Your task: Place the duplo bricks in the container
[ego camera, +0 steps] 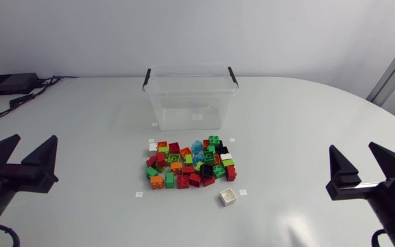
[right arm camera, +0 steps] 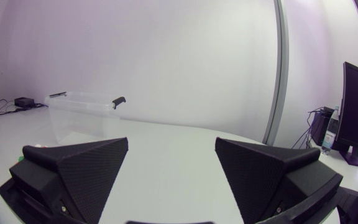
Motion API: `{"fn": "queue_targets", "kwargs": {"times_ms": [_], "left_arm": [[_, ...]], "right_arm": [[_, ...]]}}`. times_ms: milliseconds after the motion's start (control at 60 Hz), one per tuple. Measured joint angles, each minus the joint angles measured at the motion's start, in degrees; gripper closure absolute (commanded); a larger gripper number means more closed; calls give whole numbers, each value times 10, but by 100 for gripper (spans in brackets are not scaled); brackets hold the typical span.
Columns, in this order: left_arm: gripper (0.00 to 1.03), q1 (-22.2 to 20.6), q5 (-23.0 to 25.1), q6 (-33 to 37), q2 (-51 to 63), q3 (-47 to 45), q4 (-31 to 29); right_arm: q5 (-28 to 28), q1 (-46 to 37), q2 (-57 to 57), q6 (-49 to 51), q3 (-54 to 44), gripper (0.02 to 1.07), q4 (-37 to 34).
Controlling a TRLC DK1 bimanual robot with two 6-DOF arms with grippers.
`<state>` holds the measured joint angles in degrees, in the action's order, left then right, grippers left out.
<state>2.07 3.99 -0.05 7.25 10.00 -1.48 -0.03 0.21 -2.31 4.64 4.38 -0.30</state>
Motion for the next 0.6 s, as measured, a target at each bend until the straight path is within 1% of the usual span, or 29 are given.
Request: {"fn": "queue_targets", "kwargs": {"times_ms": [183, 283, 383, 467, 600], "left_arm": [[5, -32, 0, 0, 104, 59, 0], [5, -55, -15, 0, 155, 90, -9], [6, -81, -26, -2, 229, 132, -30], [7, -87, -26, -2, 293, 164, -49], [7, -99, -28, -2, 388, 216, -92]], "right_arm": [[0, 5, -119, 0, 67, 6, 0], [2, 17, -163, 0, 87, 6, 0], [20, 48, -210, 0, 107, 6, 1], [31, 67, -254, 0, 123, 6, 1], [33, 76, -319, -5, 145, 6, 1]]}}
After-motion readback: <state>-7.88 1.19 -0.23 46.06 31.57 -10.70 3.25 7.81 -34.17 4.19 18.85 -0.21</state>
